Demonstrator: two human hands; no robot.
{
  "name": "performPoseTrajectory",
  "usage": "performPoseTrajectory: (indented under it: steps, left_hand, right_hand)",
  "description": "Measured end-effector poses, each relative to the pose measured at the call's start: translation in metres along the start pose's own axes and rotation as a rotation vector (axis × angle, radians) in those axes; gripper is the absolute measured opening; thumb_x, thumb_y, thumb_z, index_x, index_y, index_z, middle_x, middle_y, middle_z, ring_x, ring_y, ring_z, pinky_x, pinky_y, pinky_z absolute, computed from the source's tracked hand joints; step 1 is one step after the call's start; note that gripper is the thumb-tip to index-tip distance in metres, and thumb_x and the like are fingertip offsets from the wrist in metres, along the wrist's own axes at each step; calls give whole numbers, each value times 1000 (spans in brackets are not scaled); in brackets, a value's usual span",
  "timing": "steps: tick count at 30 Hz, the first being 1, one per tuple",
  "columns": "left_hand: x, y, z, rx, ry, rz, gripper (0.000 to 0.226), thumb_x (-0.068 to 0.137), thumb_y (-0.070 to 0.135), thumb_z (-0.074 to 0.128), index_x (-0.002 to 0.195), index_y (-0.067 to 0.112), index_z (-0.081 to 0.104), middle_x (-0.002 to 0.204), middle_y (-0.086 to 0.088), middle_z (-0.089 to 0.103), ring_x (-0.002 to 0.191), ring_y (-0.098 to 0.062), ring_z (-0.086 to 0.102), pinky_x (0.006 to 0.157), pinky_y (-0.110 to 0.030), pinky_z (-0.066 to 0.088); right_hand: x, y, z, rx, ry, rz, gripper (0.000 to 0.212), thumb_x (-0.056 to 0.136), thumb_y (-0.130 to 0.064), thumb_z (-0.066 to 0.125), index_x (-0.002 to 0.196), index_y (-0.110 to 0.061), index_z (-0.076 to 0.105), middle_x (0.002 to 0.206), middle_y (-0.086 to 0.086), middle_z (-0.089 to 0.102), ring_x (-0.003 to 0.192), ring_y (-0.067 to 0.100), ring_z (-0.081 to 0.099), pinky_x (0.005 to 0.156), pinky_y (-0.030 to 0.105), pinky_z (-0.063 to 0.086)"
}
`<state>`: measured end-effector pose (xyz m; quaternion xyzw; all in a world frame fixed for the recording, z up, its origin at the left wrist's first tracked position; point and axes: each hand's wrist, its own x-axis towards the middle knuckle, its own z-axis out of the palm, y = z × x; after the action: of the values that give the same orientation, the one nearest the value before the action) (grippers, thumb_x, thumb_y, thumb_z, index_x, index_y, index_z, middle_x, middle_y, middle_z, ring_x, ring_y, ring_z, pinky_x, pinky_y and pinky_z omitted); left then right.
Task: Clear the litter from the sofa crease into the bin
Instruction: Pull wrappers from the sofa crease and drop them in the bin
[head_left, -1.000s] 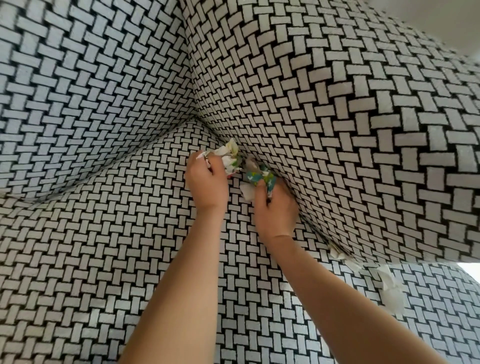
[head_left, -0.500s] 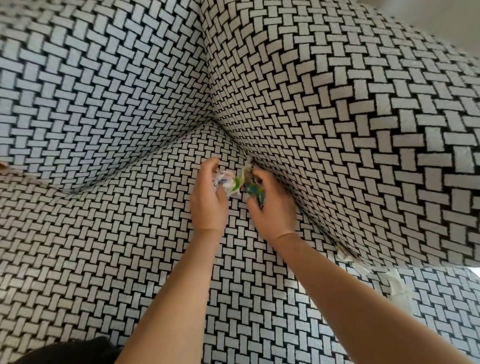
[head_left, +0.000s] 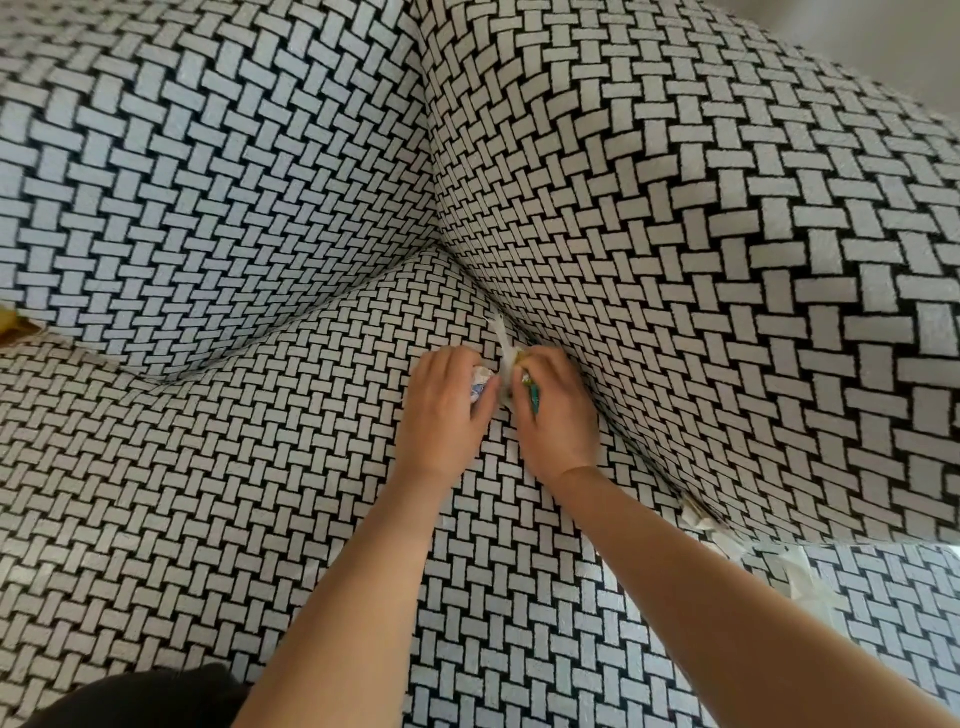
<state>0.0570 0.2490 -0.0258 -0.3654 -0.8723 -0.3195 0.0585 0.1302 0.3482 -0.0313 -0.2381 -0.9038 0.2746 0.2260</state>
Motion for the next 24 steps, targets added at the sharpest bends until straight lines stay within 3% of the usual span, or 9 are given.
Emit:
performPoseTrajectory:
  steps: [2, 4, 8, 10, 12, 14, 19, 22, 24]
  left_hand:
    - [-2, 0, -2, -69, 52, -99, 19, 81, 15, 64, 93, 4, 54, 90, -8, 56, 84, -23, 53, 74, -36, 51]
    - [-3, 0, -5, -85, 78, -165, 30, 76, 6, 68, 103, 3, 56, 96, -10, 58, 90, -24, 56, 80, -40, 52]
    - [-2, -2, -6, 75, 32, -143, 50, 77, 6, 67, 125, 11, 56, 89, -10, 56, 83, -23, 52, 80, -37, 45]
    - [-1, -3, -6, 98, 31, -140, 40, 77, 6, 66, 116, 13, 63, 85, -7, 53, 80, -23, 51, 78, -37, 46]
    - [-2, -3, -6, 77, 40, -152, 28, 78, 7, 63, 105, 11, 66, 86, -7, 53, 81, -23, 52, 77, -39, 48]
    - [-2, -4, -5, 62, 63, -141, 18, 80, 12, 57, 95, 9, 66, 87, -8, 52, 80, -24, 52, 74, -38, 48]
    - [-7, -4, -9, -165, 77, -207, 44, 84, 32, 31, 77, -1, 61, 87, -8, 52, 81, -22, 51, 71, -35, 46]
    - [-15, -3, -19, -282, 82, -260, 52, 82, 47, 42, 65, 0, 58, 78, -5, 50, 66, -17, 49, 57, -22, 41]
    - [-23, -4, -28, -316, 115, -297, 42, 80, 42, 56, 58, 6, 52, 69, -2, 49, 56, -13, 44, 49, -18, 37]
  right_hand:
    - [1, 2, 2, -22, -9, 44, 25, 94, -23, 39, 96, -5, 58, 120, 3, 52, 98, 20, 57, 68, 24, 43]
    - [1, 2, 2, -37, -26, 104, 22, 95, -18, 39, 103, -5, 55, 128, 3, 49, 109, 20, 52, 81, 27, 46]
    - [5, -5, 0, -89, -37, 194, 35, 97, -22, 31, 129, -14, 44, 127, 4, 54, 113, 22, 51, 89, 34, 47]
    - [8, -5, 2, -137, -58, 224, 39, 97, -29, 29, 131, -14, 43, 128, 4, 55, 115, 22, 51, 87, 31, 45]
    - [10, -5, 4, -171, -81, 239, 39, 96, -37, 29, 120, -15, 50, 117, 3, 59, 106, 23, 55, 75, 28, 42]
    - [11, -5, 3, -164, -111, 240, 45, 94, -46, 32, 122, -17, 51, 123, 1, 56, 111, 21, 54, 78, 29, 43]
    - [8, -4, 1, -105, -109, 206, 46, 93, -45, 39, 131, -20, 49, 138, -6, 47, 122, 15, 48, 93, 30, 43]
    - [7, -4, 1, -132, -81, 184, 38, 97, -36, 34, 125, -17, 52, 129, -2, 54, 109, 17, 56, 84, 29, 45]
    - [6, -4, 1, -160, -82, 184, 33, 98, -30, 34, 121, -14, 51, 123, 1, 53, 100, 18, 57, 75, 27, 43]
